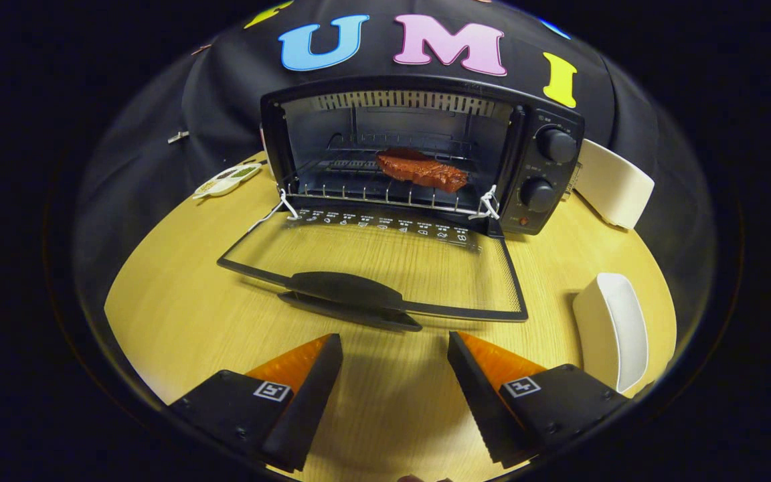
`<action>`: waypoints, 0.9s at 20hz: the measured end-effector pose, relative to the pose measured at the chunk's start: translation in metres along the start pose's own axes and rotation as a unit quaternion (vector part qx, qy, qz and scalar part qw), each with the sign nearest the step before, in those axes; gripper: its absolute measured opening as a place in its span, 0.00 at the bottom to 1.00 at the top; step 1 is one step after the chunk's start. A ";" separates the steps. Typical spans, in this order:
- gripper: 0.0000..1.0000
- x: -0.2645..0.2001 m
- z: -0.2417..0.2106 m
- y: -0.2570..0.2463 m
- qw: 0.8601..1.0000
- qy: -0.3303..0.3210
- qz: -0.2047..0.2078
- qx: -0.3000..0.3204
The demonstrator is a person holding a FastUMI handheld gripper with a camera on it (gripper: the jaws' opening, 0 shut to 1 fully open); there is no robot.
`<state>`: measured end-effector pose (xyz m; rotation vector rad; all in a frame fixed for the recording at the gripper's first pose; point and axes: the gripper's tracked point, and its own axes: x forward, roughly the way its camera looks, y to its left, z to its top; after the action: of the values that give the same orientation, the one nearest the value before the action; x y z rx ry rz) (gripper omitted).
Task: Open the toaster oven, put the food inside, and close the toaster oven door.
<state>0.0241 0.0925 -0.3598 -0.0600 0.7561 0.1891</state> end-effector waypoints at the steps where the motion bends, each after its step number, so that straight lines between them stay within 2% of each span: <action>1: 0.98 0.004 0.002 0.001 1.000 0.002 0.002 -0.002; 6: 0.98 0.011 0.011 0.008 1.000 0.016 0.015 -0.004; 10: 0.97 -0.015 0.035 0.011 0.999 -0.007 0.025 -0.019; 12: 0.97 -0.032 0.064 0.010 0.998 -0.037 0.031 -0.026; 18: 0.97 -0.036 0.165 -0.005 0.993 -0.112 0.026 -0.004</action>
<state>0.1109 0.1019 -0.2148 -0.0269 0.5326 0.2444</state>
